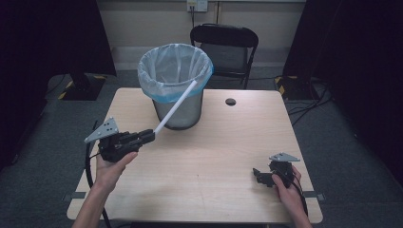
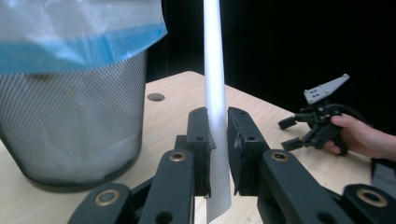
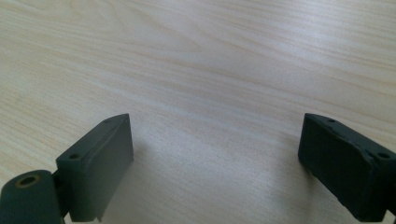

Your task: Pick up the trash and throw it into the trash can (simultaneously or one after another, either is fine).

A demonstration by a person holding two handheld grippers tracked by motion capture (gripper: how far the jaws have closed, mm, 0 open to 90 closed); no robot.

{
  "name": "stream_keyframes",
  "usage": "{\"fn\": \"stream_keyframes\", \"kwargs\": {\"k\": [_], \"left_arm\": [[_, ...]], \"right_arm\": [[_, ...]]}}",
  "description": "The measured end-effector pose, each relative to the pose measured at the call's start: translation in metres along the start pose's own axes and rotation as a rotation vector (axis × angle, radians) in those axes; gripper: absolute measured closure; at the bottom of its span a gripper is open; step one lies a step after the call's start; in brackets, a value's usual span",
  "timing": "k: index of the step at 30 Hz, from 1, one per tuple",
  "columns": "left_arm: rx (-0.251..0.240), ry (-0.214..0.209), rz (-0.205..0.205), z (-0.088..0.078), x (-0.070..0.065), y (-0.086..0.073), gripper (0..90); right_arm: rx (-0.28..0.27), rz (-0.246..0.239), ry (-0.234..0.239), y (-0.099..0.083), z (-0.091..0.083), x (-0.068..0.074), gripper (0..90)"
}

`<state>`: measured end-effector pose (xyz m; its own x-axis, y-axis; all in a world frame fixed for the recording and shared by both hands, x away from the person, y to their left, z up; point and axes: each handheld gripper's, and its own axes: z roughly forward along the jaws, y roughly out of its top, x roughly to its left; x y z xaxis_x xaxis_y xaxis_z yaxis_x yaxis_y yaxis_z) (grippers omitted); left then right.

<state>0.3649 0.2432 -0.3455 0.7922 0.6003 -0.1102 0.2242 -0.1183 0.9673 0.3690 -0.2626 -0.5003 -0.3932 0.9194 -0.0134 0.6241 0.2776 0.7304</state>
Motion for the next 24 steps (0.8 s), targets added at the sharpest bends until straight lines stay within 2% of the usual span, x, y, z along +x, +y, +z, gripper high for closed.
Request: {"fn": "stream_keyframes", "kwargs": {"k": [5, 11, 13, 18, 24], "left_arm": [[-0.023, -0.008, 0.016, 0.008, -0.001, 0.016, 80.2], [-0.054, -0.008, 0.021, 0.006, 0.004, 0.038, 80.2], [-0.064, -0.017, 0.011, 0.005, 0.005, 0.045, 80.2], [-0.078, 0.001, 0.026, 0.001, 0.009, 0.062, 80.2], [-0.099, 0.002, 0.030, 0.004, 0.014, 0.079, 80.2]], "right_arm": [[0.000, 0.000, 0.000, 0.000, 0.000, 0.000, 9.3], [0.000, 0.000, 0.000, 0.000, 0.000, 0.000, 9.3], [0.000, 0.000, 0.000, 0.000, 0.000, 0.000, 9.3], [0.000, 0.000, 0.000, 0.000, 0.000, 0.000, 9.3], [0.000, 0.000, 0.000, 0.000, 0.000, 0.000, 9.3]]}}
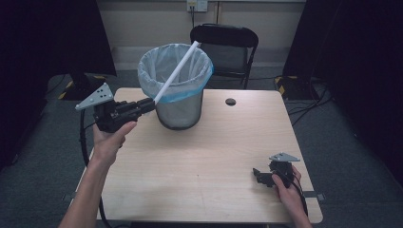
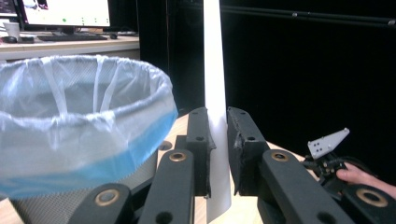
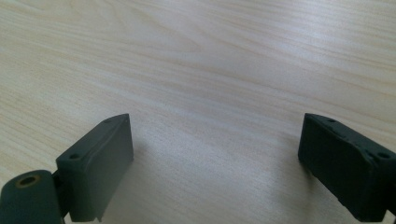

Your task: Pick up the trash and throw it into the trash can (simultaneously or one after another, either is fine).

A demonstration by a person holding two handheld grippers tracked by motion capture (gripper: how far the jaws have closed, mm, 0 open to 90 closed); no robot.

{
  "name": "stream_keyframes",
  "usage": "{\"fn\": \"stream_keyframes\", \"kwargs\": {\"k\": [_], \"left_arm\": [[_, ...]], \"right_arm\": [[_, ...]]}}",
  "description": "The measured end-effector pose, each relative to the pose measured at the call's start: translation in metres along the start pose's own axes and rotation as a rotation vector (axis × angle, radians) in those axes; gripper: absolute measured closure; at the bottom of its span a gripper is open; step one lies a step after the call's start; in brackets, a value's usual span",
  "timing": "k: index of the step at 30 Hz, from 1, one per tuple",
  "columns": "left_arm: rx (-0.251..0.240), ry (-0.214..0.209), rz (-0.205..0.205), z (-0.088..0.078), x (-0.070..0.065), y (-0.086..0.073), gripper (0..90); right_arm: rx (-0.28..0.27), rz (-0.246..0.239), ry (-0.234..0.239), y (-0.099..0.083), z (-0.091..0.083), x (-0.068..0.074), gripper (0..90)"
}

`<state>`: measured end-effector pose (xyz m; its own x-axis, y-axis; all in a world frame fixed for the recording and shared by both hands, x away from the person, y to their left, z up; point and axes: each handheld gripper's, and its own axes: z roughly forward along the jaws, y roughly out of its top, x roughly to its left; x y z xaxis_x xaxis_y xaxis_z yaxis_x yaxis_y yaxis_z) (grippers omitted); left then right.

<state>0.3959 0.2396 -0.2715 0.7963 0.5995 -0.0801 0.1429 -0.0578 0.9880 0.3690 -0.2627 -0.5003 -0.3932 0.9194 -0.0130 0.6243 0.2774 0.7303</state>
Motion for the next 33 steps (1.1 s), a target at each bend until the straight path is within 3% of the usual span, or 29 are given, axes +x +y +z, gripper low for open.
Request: {"fn": "stream_keyframes", "kwargs": {"k": [12, 22, 33], "left_arm": [[0.000, 0.026, 0.023, 0.019, 0.013, 0.030, 80.1], [-0.016, 0.037, -0.005, 0.034, 0.029, 0.039, 80.2], [0.003, 0.066, -0.010, 0.048, 0.043, 0.049, 80.2]], "right_arm": [[0.000, 0.000, 0.000, 0.000, 0.000, 0.000, 9.3], [0.001, 0.000, 0.000, 0.000, 0.000, 0.000, 9.3], [0.002, 0.003, 0.003, 0.000, 0.000, 0.000, 9.3]]}}
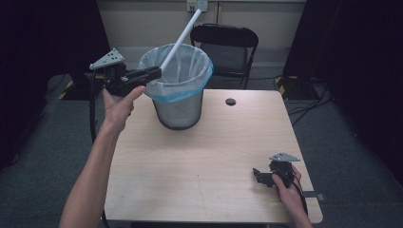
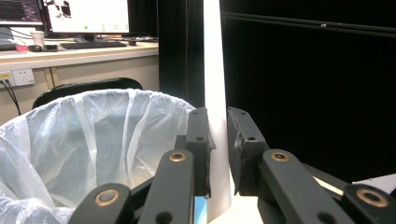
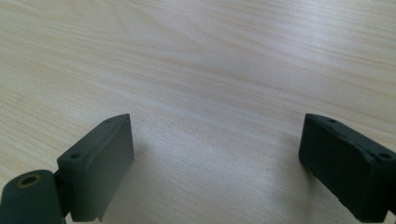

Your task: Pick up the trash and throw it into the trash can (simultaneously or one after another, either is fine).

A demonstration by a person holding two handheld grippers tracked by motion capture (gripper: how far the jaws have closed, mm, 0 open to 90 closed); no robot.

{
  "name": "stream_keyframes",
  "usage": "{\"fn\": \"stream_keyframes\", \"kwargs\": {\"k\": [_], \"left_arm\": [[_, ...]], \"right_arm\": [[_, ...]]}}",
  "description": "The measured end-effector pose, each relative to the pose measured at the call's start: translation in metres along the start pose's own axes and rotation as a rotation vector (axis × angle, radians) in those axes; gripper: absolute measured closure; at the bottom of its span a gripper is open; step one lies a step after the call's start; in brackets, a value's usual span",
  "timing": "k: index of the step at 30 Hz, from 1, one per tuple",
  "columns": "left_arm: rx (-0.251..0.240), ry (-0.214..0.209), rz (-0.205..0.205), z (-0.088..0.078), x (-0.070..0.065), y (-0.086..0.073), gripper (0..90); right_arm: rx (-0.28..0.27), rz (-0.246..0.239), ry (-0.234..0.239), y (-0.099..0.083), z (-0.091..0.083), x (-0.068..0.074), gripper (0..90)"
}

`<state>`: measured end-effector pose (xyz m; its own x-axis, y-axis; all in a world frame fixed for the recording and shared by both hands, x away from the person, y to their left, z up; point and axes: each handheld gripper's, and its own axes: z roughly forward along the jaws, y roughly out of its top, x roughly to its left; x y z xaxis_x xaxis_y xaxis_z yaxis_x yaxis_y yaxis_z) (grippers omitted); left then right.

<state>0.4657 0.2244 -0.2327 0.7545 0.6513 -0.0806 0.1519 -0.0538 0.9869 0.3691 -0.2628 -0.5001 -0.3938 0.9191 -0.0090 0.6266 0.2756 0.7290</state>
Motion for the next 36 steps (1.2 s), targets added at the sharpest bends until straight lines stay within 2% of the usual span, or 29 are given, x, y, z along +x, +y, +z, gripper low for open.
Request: {"fn": "stream_keyframes", "kwargs": {"k": [9, 11, 19, 22, 25, 30, 36], "left_arm": [[0.029, 0.044, 0.001, 0.011, 0.010, 0.002, 80.1], [0.026, 0.051, -0.010, 0.014, 0.012, 0.004, 80.1], [0.046, 0.076, 0.004, 0.026, 0.019, 0.017, 80.2], [0.052, 0.079, -0.003, 0.033, 0.024, 0.019, 80.2], [0.070, 0.094, 0.011, 0.039, 0.029, 0.021, 80.2], [0.068, 0.099, -0.007, 0.051, 0.039, 0.021, 80.1], [0.103, 0.109, -0.014, 0.064, 0.049, 0.014, 80.2]], "right_arm": [[0.000, -0.001, 0.003, 0.000, 0.000, 0.000, 9.2], [0.001, -0.001, 0.004, 0.000, 0.000, 0.000, 9.1], [0.001, -0.001, 0.004, 0.000, 0.000, 0.000, 9.2], [0.001, -0.003, 0.004, 0.000, 0.000, 0.000, 9.2], [0.001, -0.002, 0.004, 0.000, 0.000, 0.000, 9.2], [0.001, -0.002, 0.004, 0.000, 0.000, 0.000, 9.2], [0.001, -0.001, 0.004, 0.000, 0.000, 0.000, 9.2]]}}
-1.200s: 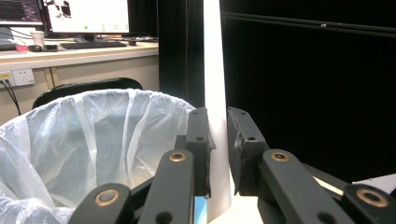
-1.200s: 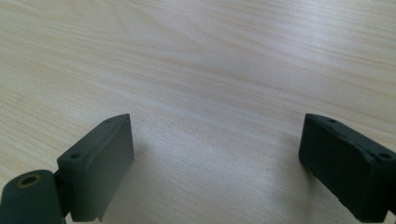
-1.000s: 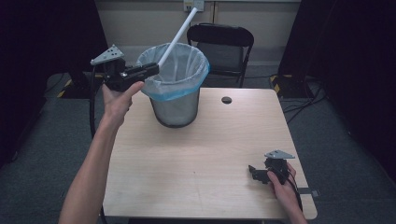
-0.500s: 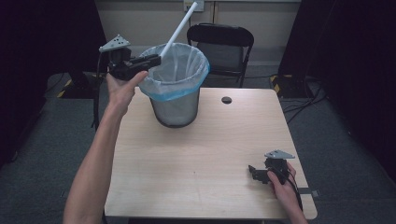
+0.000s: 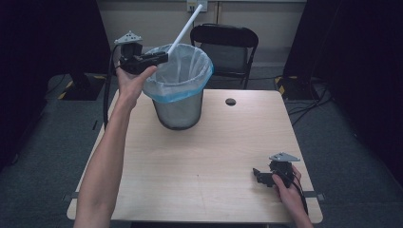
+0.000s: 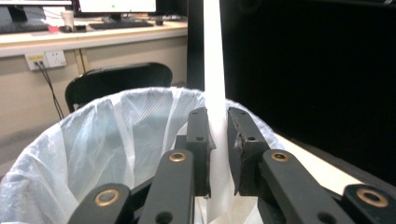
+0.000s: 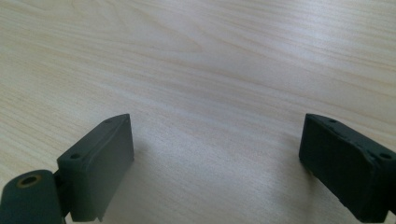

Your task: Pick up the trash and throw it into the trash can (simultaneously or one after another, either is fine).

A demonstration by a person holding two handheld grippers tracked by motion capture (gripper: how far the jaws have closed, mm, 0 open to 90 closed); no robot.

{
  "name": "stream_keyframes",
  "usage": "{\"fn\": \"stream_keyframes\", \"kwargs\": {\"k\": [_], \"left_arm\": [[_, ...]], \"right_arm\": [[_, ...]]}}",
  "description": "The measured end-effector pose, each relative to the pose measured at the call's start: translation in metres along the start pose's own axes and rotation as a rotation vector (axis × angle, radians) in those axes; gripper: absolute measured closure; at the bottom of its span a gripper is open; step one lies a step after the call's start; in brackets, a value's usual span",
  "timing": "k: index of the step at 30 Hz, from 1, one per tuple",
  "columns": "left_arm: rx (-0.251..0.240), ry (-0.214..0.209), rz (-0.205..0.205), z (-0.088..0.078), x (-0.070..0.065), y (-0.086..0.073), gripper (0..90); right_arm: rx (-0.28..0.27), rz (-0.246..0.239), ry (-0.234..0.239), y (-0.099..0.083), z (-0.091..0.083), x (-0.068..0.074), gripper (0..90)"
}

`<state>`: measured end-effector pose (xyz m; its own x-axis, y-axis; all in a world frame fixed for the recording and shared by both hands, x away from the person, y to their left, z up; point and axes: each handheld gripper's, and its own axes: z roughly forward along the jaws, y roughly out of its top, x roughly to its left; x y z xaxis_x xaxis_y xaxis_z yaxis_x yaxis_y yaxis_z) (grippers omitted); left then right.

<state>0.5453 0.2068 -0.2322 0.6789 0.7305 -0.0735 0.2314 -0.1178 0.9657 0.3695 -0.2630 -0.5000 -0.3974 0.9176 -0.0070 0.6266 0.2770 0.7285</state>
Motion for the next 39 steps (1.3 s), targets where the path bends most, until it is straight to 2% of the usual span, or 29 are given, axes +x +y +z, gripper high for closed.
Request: {"fn": "stream_keyframes", "kwargs": {"k": [7, 12, 14, 16, 18, 19, 21, 24, 25, 30, 32, 34, 39], "left_arm": [[0.029, 0.008, -0.013, 0.007, 0.007, -0.004, 80.0], [0.036, 0.010, -0.045, 0.006, 0.013, -0.006, 77.2], [0.032, 0.000, -0.052, 0.005, 0.013, -0.005, 67.5], [0.031, 0.007, -0.039, 0.004, 0.011, -0.004, 59.1], [0.030, 0.011, -0.057, 0.003, 0.011, -0.003, 50.9], [0.030, 0.008, -0.062, 0.004, 0.011, -0.004, 42.9], [0.052, 0.016, -0.057, 0.004, 0.011, -0.004, 35.1], [0.050, 0.015, -0.077, 0.003, 0.013, -0.006, 24.5], [0.046, 0.003, -0.077, 0.002, 0.013, -0.006, 23.3], [0.029, 0.004, -0.067, -0.003, 0.011, -0.004, 20.2], [0.021, 0.005, -0.080, -0.005, 0.009, -0.003, 17.6], [0.021, 0.003, -0.064, -0.007, 0.006, -0.001, 16.5], [0.012, 0.007, -0.053, -0.012, -0.001, -0.002, 20.5]], "right_arm": [[0.000, -0.002, -0.001, 0.000, 0.000, 0.000, 9.2], [0.000, -0.001, 0.000, 0.000, 0.000, 0.000, 9.2], [-0.001, -0.002, 0.000, 0.000, 0.000, 0.000, 9.2], [0.000, -0.001, -0.001, 0.000, 0.000, 0.000, 9.2], [0.000, -0.001, -0.001, 0.000, 0.000, 0.000, 9.2], [0.000, -0.001, -0.001, 0.000, 0.000, 0.000, 9.2], [0.000, -0.002, -0.002, 0.000, 0.000, 0.000, 9.2], [0.000, -0.001, -0.002, 0.000, 0.000, 0.000, 9.2], [0.000, -0.002, -0.002, 0.000, 0.000, 0.000, 9.2], [0.000, -0.001, -0.001, 0.000, 0.000, 0.000, 9.2], [0.000, 0.000, -0.002, 0.000, 0.000, 0.000, 9.2], [0.000, -0.001, -0.002, 0.000, 0.000, 0.000, 9.2], [0.000, -0.001, -0.002, 0.000, 0.000, 0.000, 9.2]]}}
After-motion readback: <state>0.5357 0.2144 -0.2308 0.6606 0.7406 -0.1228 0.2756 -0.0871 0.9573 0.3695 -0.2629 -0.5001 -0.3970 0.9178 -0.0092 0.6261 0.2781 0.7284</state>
